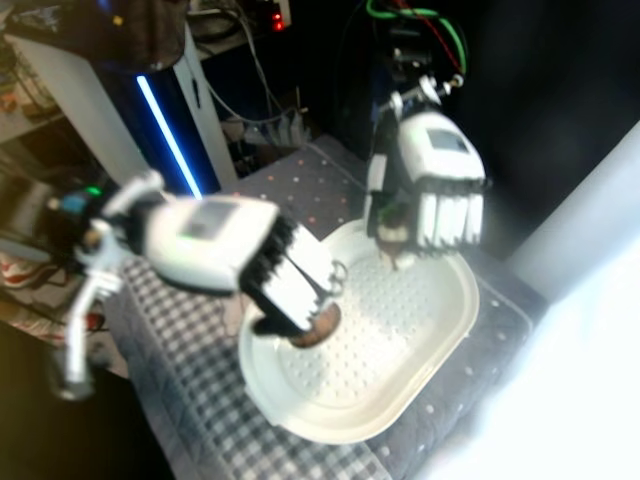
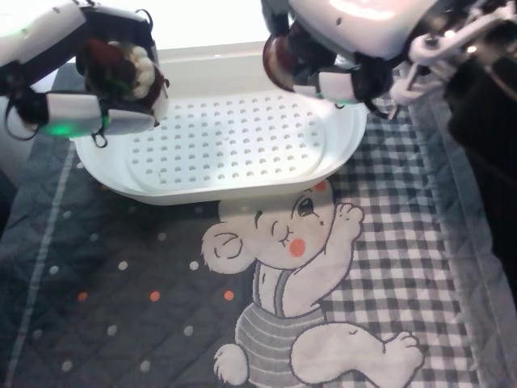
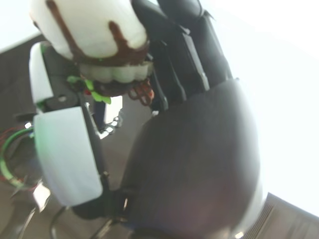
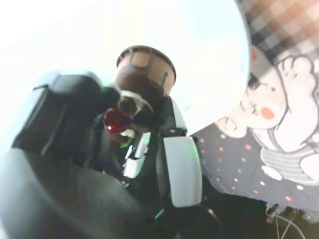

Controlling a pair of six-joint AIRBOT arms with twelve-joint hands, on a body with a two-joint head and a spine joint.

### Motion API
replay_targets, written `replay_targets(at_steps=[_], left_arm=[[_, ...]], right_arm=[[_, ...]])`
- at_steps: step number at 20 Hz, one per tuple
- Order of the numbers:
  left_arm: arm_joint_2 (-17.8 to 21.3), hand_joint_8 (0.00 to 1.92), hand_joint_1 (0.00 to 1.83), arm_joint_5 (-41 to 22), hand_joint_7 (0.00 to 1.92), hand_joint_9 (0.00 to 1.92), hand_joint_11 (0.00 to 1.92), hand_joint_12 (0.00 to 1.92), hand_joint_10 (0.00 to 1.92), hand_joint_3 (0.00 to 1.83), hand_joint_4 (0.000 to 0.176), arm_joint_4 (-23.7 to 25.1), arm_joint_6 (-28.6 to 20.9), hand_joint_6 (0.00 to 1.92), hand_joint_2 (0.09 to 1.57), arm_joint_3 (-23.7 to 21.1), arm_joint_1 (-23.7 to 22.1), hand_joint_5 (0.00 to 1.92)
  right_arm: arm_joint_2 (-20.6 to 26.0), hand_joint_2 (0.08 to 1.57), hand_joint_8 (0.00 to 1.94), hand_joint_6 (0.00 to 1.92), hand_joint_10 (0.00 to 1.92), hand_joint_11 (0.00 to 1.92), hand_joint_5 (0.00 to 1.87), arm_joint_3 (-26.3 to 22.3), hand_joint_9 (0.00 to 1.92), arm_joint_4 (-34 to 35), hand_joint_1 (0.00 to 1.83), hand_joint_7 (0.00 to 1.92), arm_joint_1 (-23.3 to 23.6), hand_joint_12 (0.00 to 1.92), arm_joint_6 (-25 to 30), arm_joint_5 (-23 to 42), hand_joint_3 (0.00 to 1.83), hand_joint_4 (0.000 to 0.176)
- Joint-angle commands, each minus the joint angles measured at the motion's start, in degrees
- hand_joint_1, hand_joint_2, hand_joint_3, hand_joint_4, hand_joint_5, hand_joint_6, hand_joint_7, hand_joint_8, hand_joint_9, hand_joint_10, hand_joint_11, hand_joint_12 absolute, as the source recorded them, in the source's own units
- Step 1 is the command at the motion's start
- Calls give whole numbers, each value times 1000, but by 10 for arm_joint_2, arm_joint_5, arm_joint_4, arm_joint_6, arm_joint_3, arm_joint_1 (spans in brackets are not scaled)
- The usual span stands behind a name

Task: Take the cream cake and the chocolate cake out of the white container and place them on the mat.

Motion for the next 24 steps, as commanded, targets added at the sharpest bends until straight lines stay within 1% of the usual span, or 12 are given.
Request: replay_targets(at_steps=[1, 2, 4, 7, 8, 9, 10, 13, 15, 17, 19, 24], left_arm=[[10, 1237, 1338, -94, 867, 828, 627, 1484, 1390, 0, 0, 8, -1, 1182, 1187, -7, -1, 732], [19, 1198, 1341, -106, 875, 841, 632, 1425, 1361, 0, 0, 14, -1, 1182, 1180, -20, 4, 747], [40, 1179, 1349, -128, 871, 828, 643, 1335, 1318, 1, 0, 31, -1, 1218, 1175, -48, 13, 767], [74, 1215, 1350, -165, 835, 839, 673, 1249, 1305, 0, 0, 43, -1, 1214, 1179, -92, 45, 770], [79, 1252, 1200, -171, 843, 848, 689, 1240, 927, 0, 0, 46, -1, 1250, 1205, -100, 51, 763], [84, 1271, 1167, -173, 838, 895, 700, 1235, 742, 0, 9, 55, -1, 1262, 1213, -113, 56, 757], [89, 1216, 1299, -173, 823, 891, 711, 1240, 1185, 3, 0, 61, -1, 1200, 1184, -124, 59, 763], [114, 1296, 1340, -174, 758, 835, 727, 1304, 1407, 3, 0, 71, -1, 1243, 1207, -165, 84, 698], [125, 1331, 1337, -172, 741, 798, 682, 1323, 1454, 1, 0, 72, -1, 1291, 1225, -186, 104, 659], [127, 1377, 1330, -161, 721, 740, 583, 1413, 1537, 1, 0, 72, -1, 1315, 1243, -201, 119, 640], [127, 1378, 1329, -144, 710, 742, 615, 1559, 1578, 0, 0, 72, -3, 1299, 1246, -216, 131, 649], [126, 1310, 1335, -133, 756, 762, 649, 1505, 1543, 1, 0, 80, -80, 1282, 1233, -232, 197, 648]], right_arm=[[5, 1122, 996, 945, 1345, 805, 889, -11, 910, -17, 1380, 986, 8, 1596, -4, 90, 0, 0], [16, 1106, 913, 963, 1250, 814, 907, -24, 948, -22, 1384, 1028, 8, 1498, -4, 101, 0, 0], [36, 1108, 976, 929, 1271, 853, 918, -51, 947, -36, 1384, 995, 5, 1507, -4, 108, 1, 0], [58, 1098, 880, 995, 1221, 785, 923, -82, 944, -44, 1386, 1046, -19, 1441, -4, 119, 1, 0], [64, 1112, 931, 1050, 1265, 751, 887, -90, 894, -45, 1382, 1035, -33, 1445, -4, 128, 4, 0], [78, 1119, 952, 1087, 1274, 752, 864, -106, 881, -43, 1380, 1028, -59, 1444, -3, 148, 2, 0], [87, 1117, 941, 1076, 1266, 713, 885, -119, 866, -40, 1380, 1043, -77, 1448, -3, 158, 0, 0], [95, 1089, 715, 1013, 1244, 800, 922, -147, 911, -36, 1391, 1155, -109, 1377, -3, 165, 0, 0], [96, 1101, 892, 953, 1305, 868, 921, -160, 872, -36, 1388, 1092, -130, 1425, 12, 165, 3, 0], [96, 1091, 884, 932, 1228, 760, 957, -165, 880, -37, 1390, 1113, -162, 1419, 62, 167, 0, 0], [96, 1103, 1015, 890, 1250, 634, 972, -171, 834, -36, 1386, 1071, -191, 1507, 90, 178, 1, 0], [94, 1134, 1140, 920, 1371, 655, 912, -192, 775, -37, 1378, 1011, -231, 1618, 115, 179, 2, 0]])
